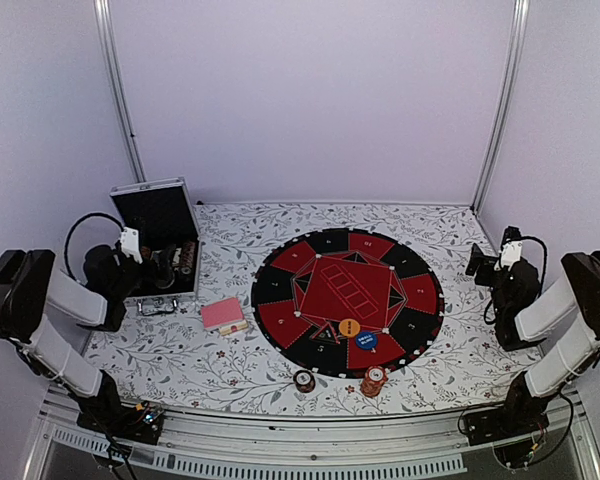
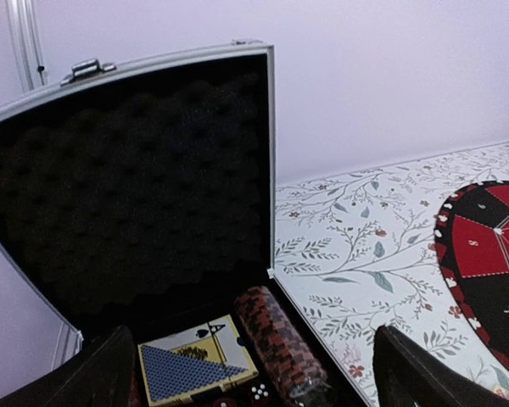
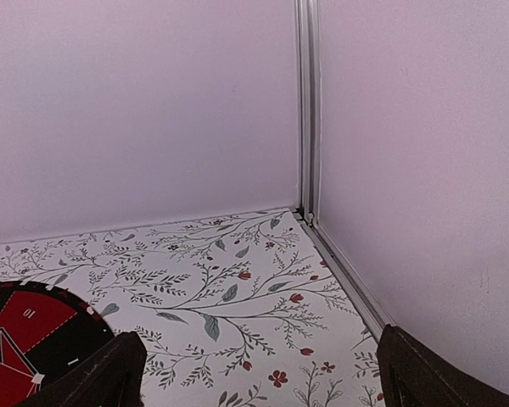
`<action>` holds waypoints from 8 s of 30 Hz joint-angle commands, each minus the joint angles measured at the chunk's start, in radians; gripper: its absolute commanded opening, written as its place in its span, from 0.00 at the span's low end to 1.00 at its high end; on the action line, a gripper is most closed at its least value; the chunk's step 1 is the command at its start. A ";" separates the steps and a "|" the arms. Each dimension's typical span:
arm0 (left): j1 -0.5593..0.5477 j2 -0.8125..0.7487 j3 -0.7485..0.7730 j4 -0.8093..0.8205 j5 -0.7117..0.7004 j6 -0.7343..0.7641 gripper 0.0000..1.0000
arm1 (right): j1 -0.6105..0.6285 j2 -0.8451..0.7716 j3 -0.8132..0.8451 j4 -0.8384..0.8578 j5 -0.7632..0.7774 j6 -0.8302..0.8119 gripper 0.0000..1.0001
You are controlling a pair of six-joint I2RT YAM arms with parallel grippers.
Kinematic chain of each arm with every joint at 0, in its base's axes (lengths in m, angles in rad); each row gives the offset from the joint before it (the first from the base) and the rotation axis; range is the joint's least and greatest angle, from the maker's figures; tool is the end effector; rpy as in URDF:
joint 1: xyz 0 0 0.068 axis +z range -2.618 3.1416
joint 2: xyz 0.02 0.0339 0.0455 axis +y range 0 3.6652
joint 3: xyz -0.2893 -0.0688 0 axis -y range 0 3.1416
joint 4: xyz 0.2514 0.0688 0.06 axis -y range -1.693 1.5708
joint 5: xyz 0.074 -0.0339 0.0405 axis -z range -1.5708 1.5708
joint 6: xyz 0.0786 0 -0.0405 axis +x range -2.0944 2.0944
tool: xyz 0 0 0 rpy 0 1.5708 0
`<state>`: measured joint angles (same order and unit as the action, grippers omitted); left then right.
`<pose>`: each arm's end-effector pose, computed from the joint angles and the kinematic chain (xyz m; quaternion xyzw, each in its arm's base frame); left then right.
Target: Distribute texas hold em gaming equipment
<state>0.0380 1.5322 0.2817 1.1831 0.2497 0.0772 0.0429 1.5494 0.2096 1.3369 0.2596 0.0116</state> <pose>0.2953 -0.0082 0.1727 0.0992 0.7230 -0.0518 0.6817 0.2803 -0.0082 0.1713 0.0804 0.7035 -0.0725 0.7024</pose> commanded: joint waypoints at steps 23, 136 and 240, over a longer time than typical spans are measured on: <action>0.027 -0.270 0.636 -1.545 0.268 0.331 1.00 | 0.213 -0.226 0.745 -1.234 -0.369 0.218 0.99; 0.025 -0.360 0.804 -1.944 0.304 0.523 1.00 | 0.896 0.620 1.502 -1.868 -0.284 0.037 0.74; -0.004 -0.350 0.864 -1.978 0.283 0.531 1.00 | 0.747 0.498 1.153 -1.774 -0.210 0.165 0.75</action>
<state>0.0437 1.2026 1.1202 -0.7883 0.5343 0.6022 0.7727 2.0178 1.3312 -0.4225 0.0174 0.1799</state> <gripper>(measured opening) 0.996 0.763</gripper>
